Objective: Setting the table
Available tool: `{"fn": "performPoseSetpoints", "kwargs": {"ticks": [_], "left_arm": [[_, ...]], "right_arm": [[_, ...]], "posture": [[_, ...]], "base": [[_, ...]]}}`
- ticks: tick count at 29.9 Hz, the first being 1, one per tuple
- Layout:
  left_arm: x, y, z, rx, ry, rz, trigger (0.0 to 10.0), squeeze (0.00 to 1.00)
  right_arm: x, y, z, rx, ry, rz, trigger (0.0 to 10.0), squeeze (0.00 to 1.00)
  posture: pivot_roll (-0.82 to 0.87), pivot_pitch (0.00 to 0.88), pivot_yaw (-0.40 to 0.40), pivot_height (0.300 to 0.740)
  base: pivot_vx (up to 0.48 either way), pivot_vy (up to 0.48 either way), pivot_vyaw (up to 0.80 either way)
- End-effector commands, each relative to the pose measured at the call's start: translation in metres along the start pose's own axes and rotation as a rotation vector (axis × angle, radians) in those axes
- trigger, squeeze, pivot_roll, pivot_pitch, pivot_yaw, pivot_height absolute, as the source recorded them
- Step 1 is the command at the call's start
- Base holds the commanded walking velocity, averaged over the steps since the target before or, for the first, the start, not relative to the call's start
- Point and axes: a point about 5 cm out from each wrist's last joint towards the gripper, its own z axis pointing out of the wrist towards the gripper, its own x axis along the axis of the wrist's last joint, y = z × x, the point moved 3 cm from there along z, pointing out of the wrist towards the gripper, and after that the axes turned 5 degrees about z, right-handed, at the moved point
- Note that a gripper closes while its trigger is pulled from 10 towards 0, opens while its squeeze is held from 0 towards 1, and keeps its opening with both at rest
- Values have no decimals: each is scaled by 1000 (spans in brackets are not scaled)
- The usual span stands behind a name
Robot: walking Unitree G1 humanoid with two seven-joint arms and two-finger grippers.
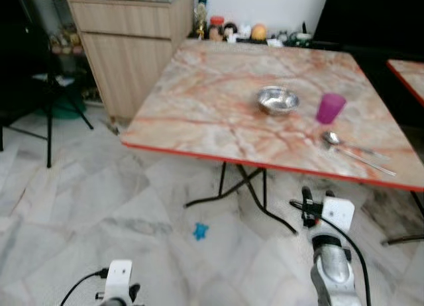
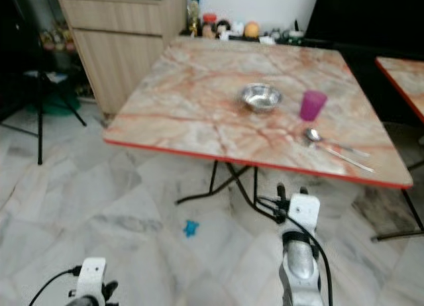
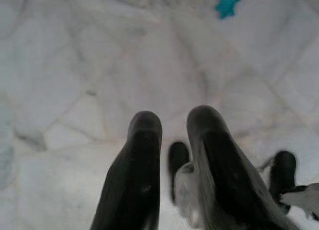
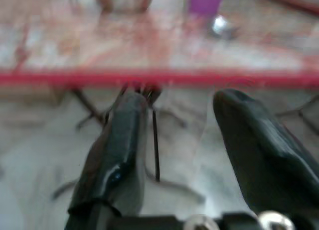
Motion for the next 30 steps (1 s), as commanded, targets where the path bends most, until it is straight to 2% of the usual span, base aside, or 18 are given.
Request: {"fn": "performPoseSetpoints", "kwargs": {"ticks": [1, 5, 6, 10, 11, 14, 20, 23, 26, 30], "left_arm": [[-4, -1, -1, 6, -11, -2, 10000, 0], [-3, -1, -1, 7, -10, 1, 10000, 0], [-3, -1, -1, 7, -9, 1, 10000, 0], [-2, 0, 0, 6, -8, 0, 10000, 0], [-2, 0, 0, 4, -7, -3, 10000, 0], [-2, 0, 0, 4, -3, -9, 10000, 0], [-3, 0, -1, 2, -7, -17, 10000, 0], [-3, 0, -1, 3, -8, -17, 10000, 0], [-3, 1, -1, 2, -9, -13, 10000, 0], [-3, 1, -1, 0, -8, -10, 10000, 0]], "right_arm": [[-15, 1, -3, -3, -68, 12, 10000, 0], [-39, 2, -9, 10, -171, 14, 10000, 0], [-55, 2, -15, 19, -255, 6, 10000, 0], [-81, 4, -28, 30, -396, -23, 10000, 0], [-94, 4, -37, 44, -468, -40, 10000, 0], [-114, 6, -54, 59, -588, -56, 10000, 0], [-134, 13, -76, 15, -703, -34, 10000, 0], [-138, 11, -80, 17, -725, -8, 10000, 0], [-144, 5, -90, 42, -761, -15, 10000, 0], [-147, 6, -94, 37, -779, -19, 10000, 0]], "posture": [[72, 0, -31, 740], [72, 0, -29, 740], [72, 0, -28, 740], [79, 0, -29, 740], [79, 0, -30, 740], [82, 0, -30, 740], [88, 0, -33, 740], [84, 0, -32, 740], [85, 0, -32, 740], [86, 0, -33, 740]], "base": [[0, 0, 0], [0, 0, 0], [0, 0, 0], [0, 0, 0], [0, 0, 0], [0, 0, 0], [0, 0, 0], [0, 0, 0], [0, 0, 0], [0, 0, 0]]}}
